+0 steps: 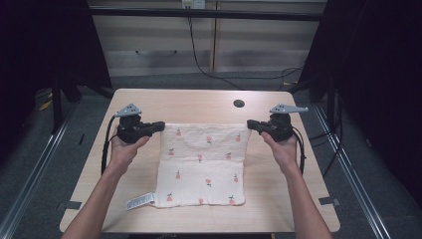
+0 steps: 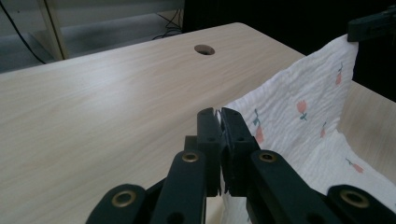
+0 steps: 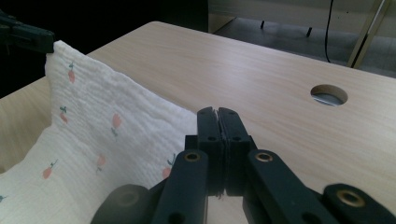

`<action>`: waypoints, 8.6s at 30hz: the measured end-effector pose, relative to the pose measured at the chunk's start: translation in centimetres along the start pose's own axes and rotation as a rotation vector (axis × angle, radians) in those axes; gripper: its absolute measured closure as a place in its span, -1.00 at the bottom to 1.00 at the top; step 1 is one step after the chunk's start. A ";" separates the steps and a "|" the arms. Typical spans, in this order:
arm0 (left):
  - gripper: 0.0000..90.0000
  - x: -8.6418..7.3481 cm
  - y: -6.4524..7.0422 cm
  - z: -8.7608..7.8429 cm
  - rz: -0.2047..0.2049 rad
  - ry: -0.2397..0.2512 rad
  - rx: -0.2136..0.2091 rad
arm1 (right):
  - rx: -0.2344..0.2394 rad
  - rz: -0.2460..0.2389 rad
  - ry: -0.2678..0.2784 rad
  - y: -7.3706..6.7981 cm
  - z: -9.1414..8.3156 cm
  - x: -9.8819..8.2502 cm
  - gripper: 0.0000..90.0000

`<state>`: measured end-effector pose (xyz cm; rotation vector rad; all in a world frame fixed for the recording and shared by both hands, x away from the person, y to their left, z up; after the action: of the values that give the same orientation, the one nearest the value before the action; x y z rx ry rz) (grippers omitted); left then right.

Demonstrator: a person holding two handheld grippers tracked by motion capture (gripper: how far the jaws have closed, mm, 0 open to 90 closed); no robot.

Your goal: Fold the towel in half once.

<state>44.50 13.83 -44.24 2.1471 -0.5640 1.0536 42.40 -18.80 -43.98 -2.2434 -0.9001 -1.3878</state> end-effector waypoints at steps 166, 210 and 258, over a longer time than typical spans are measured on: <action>0.72 -16.3 2.3 -0.5 0.141 -0.311 -0.031 | 0.243 -0.120 -0.257 -10.5 1.2 -11.3 0.72; 0.31 -12.6 -2.1 1.0 -0.005 -0.294 0.055 | 0.158 -0.078 -0.264 -6.8 3.8 -12.2 0.94; 0.90 -5.8 0.6 -1.4 0.018 -0.054 -0.033 | 0.111 -0.039 -0.061 -4.6 1.4 -5.1 0.95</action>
<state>40.06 14.97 -48.09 2.1510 -0.6228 0.9910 38.61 -16.31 -49.28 -2.2065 -1.0211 -1.2590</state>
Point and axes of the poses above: each handheld gripper's, and its own axes: z roughly forward along the jaws, x roughly out of its top, y roughly to its right, the point moved 9 cm from there along z, roughly forward along the jaws, and after that the axes turned 13 degrees about -z, right-handed, at the moved point
